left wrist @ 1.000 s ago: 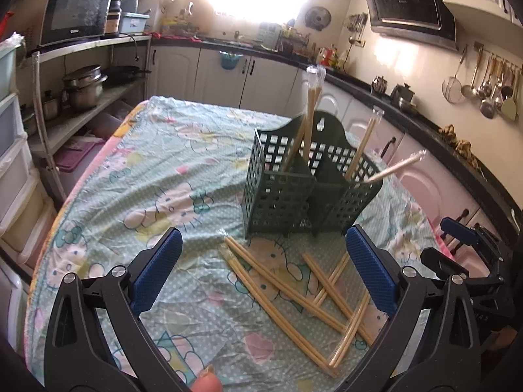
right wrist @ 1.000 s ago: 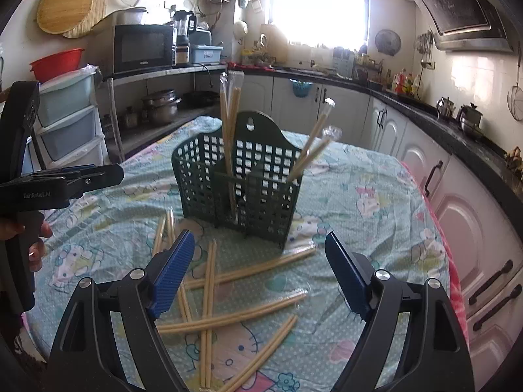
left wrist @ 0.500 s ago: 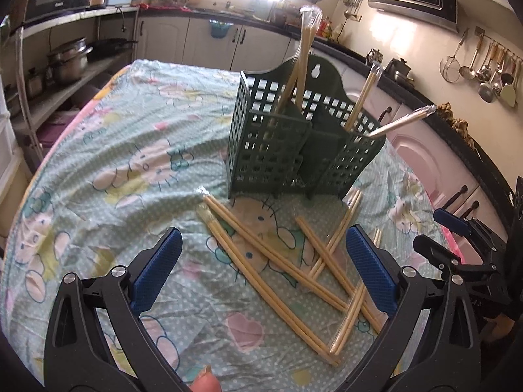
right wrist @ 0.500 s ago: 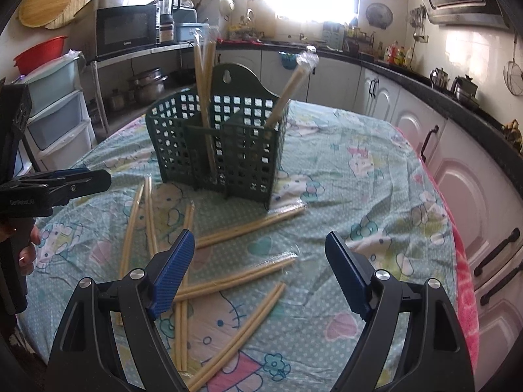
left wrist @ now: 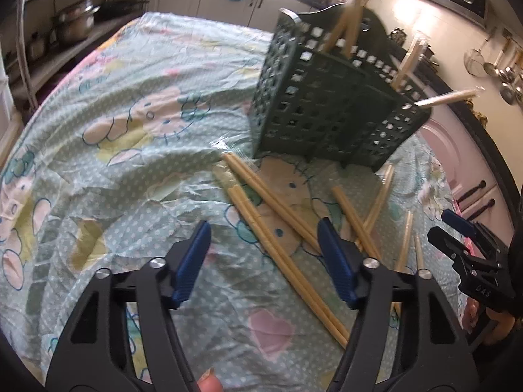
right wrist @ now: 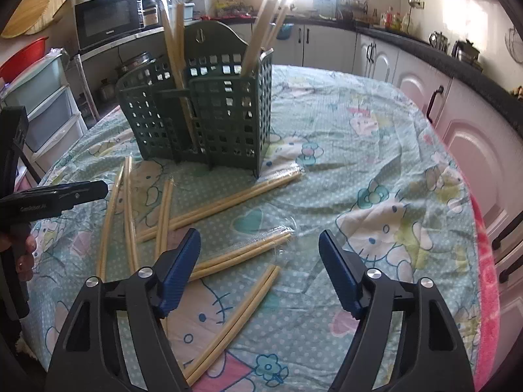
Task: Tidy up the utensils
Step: 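Lower the left tool onto a loose chopstick while the right tool reaches another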
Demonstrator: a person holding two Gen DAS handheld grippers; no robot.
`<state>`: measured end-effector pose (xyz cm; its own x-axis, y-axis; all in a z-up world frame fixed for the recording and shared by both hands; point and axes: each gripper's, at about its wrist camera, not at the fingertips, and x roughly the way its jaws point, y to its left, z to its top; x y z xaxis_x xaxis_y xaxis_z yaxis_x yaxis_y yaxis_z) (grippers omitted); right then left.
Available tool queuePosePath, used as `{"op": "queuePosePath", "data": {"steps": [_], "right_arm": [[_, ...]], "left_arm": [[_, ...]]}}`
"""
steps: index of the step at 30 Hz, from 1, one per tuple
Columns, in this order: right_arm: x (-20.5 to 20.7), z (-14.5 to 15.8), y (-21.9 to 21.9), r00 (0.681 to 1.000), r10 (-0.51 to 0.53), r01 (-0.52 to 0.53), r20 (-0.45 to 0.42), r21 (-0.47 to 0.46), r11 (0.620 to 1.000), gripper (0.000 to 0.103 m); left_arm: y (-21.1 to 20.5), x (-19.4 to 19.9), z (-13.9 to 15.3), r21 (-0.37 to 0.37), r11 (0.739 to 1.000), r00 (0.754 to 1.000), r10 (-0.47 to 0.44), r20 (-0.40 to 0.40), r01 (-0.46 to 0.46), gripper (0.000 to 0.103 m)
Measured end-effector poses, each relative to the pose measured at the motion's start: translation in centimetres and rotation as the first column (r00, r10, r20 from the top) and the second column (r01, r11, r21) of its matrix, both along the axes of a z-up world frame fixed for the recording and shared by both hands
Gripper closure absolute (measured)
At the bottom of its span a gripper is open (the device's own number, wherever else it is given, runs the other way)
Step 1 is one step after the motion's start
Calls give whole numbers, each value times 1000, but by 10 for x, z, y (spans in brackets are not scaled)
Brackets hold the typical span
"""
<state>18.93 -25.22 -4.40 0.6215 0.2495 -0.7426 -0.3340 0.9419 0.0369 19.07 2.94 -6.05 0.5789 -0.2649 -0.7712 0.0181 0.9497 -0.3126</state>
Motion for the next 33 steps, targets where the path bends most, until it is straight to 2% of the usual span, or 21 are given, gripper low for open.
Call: {"op": "queuePosePath", "data": {"steps": [5, 7, 13, 20, 25, 33], "right_arm": [[8, -4, -2, 999, -14, 15, -37, 19, 1000, 36], [12, -7, -3, 998, -17, 19, -62, 35, 999, 39], [22, -15, -7, 990, -37, 48, -136, 83, 995, 45], [41, -29, -13, 966, -73, 117, -249, 167, 979, 57], [50, -30, -14, 961, -82, 134, -263, 186, 973, 58], [64, -32, -15, 958, -88, 139, -272, 176, 975, 76]], "left_arm": [[12, 13, -7, -54, 998, 999, 21, -49, -23, 61], [16, 19, -9, -60, 998, 997, 32, -64, -36, 70], [27, 32, -14, -89, 994, 994, 58, -98, -66, 81], [34, 41, -15, -120, 989, 991, 72, -116, -86, 84], [35, 44, -16, -126, 988, 991, 72, -117, -86, 85], [36, 47, -17, -124, 988, 990, 76, -115, -90, 88]]}}
